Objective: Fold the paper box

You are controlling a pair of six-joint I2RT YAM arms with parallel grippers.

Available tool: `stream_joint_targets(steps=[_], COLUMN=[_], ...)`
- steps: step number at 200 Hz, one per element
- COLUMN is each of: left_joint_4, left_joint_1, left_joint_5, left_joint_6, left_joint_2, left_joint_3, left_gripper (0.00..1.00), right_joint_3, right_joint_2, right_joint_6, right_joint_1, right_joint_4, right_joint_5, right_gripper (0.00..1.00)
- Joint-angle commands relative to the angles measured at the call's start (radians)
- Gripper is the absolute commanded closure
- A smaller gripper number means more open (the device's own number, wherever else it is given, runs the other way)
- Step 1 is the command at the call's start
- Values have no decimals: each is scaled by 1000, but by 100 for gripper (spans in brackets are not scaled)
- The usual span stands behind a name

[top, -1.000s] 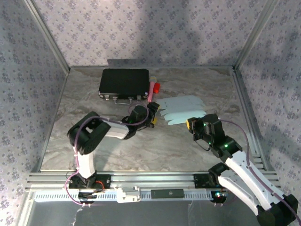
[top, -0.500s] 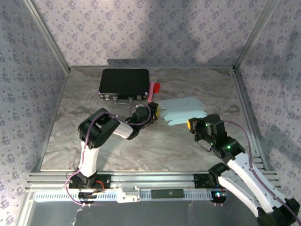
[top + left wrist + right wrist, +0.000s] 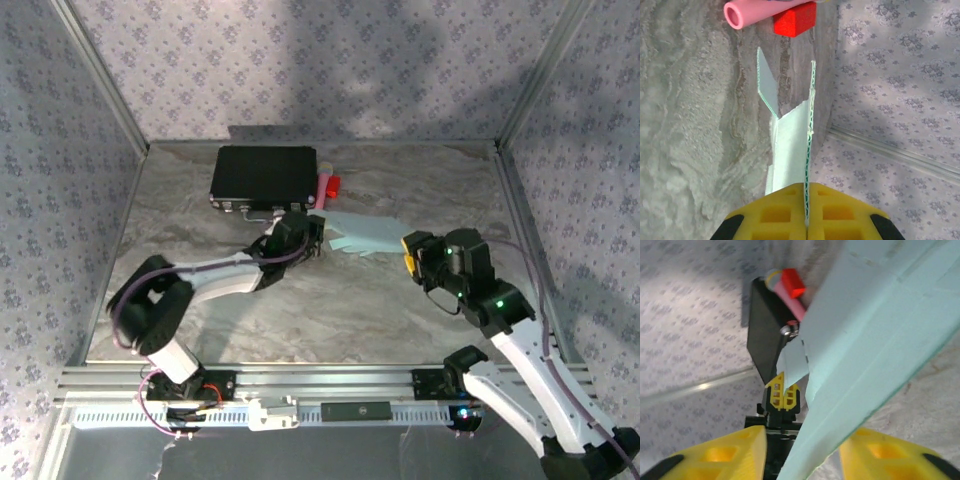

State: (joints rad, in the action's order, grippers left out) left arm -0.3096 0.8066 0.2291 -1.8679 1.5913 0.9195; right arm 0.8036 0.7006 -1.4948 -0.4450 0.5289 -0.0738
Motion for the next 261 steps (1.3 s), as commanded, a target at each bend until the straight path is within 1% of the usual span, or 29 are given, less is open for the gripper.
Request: stream_joint_targets(steps=[1,20,32,47,64,78,82,90,103,116,118,132,142,161,165,171,184,200,215,226,244,261], left_joint_4=[592,887,1029,1156,1272,1407,1443,1496,1588,1657,1667,1757,1853,2090,2094,2095,2089,2093,2058,2013,1915,1803], left_joint_1=[6,7,9,10,10,10,9,10,10,12,12,18,28,52,54,55,58,63,62,62,63,62], left_joint_5=[83,150,206,263,340,403,422,454,512,553,559,597,638,723,733,733,730,739,751,751,735,707], left_joint_6=[6,30,41,38,54,63,64,92,110,136,141,167,178,183,233,257,278,299,352,401,471,530], left_joint_2=[-77,-84,-80,-70,-52,-14,-2,23,59,92,97,141,187,339,367,393,429,475,500,505,493,471], left_joint_3=[207,382,469,552,648,765,800,855,947,1022,1025,1138,1244,1513,1545,1563,1564,1563,1548,1515,1439,1359], left_gripper=[100,100,100,100,100,100,100,100,100,100,100,100,100,100,100,100,100,100,100,100,100,100], right_joint_3=[101,209,284,374,472,512,522,537,557,565,565,559,553,544,540,530,500,449,398,316,238,196], right_joint_2=[36,84,119,156,186,203,208,217,236,261,265,295,322,376,385,392,401,396,373,348,317,305], right_joint_6=[227,398,495,610,705,754,768,793,833,858,884,929,949,981,987,1003,1035,1069,1092,1114,1135,1161], right_joint_1=[21,63,66,63,53,41,37,24,2,-28,-35,-77,-113,-194,-214,-243,-298,-326,-320,-304,-271,-247], right_joint_4=[47,10,16,34,68,68,92,99,117,141,146,150,146,138,130,111,64,6,-26,-58,-103,-122], right_joint_5=[-76,-141,-182,-233,-259,-275,-278,-285,-273,-230,-222,-190,-172,-113,-100,-79,-40,5,69,85,71,31], right_gripper=[50,49,49,49,49,49,49,49,48,49,48,49,49,50,50,49,48,45,44,42,41,41])
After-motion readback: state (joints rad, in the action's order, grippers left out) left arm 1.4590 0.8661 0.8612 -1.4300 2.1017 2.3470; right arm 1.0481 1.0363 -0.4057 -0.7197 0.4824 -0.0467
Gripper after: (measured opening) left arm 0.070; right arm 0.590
